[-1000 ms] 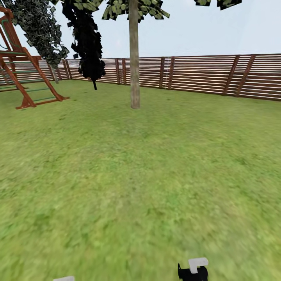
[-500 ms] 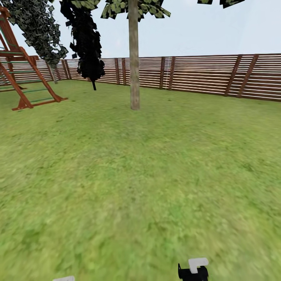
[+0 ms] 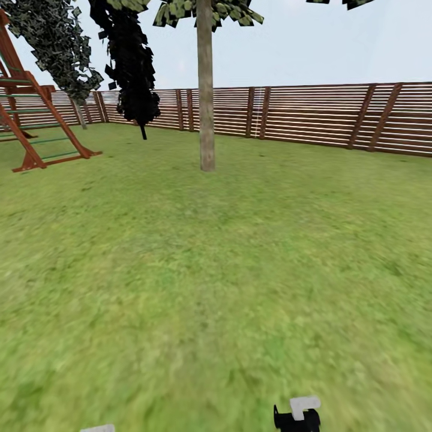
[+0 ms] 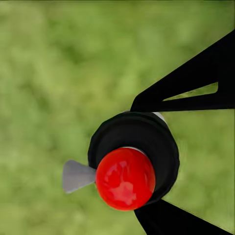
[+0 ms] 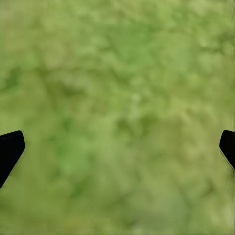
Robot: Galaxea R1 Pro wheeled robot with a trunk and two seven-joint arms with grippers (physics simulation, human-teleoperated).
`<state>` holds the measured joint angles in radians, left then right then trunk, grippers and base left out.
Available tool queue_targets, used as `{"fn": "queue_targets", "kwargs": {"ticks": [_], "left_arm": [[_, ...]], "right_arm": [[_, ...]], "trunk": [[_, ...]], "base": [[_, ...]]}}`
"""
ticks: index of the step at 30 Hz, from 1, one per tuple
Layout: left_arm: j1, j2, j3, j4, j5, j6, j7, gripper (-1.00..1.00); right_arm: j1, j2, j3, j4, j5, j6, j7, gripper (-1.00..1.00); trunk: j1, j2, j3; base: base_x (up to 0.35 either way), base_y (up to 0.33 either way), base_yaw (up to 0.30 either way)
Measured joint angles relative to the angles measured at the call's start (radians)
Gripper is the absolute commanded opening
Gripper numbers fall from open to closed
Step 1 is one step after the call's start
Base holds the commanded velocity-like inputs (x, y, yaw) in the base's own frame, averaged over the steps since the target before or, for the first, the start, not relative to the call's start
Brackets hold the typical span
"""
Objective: In the garden, pick up the pesticide atomizer on the floor and spray pesticide onto both trees until each tree trunk is fully covered.
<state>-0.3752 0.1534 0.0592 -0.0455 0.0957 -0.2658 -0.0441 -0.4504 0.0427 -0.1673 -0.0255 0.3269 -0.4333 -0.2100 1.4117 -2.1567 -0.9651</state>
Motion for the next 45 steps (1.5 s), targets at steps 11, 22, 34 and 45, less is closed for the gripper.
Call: {"fn": "queue_targets", "kwargs": {"ticks": [11,22,34,45], "left_arm": [[0.000,0.000,0.000,0.000,0.000,0.000,0.000,-1.00],[0.000,0.000,0.000,0.000,0.000,0.000,0.000,-1.00],[0.000,0.000,0.000,0.000,0.000,0.000,0.000,-1.00],[0.000,0.000,0.000,0.000,0.000,0.000,0.000,-1.00]], "right_arm": [[0.000,0.000,0.000,0.000,0.000,0.000,0.000,1.00],[0.000,0.001,0.000,0.000,-0.001,0.000,0.000,1.00],[0.000,0.001,0.000,0.000,-0.001,0.000,0.000,1.00],[0.000,0.001,0.000,0.000,-0.001,0.000,0.000,1.00]], "trunk": [[0.000,0.000,0.000],[0.000,0.000,0.000],[0.000,0.000,0.000],[0.000,0.000,0.000]], "base": [[0.338,0.000,0.000],[0.338,0.000,0.000],[0.338,0.000,0.000],[0.338,0.000,0.000]]}}
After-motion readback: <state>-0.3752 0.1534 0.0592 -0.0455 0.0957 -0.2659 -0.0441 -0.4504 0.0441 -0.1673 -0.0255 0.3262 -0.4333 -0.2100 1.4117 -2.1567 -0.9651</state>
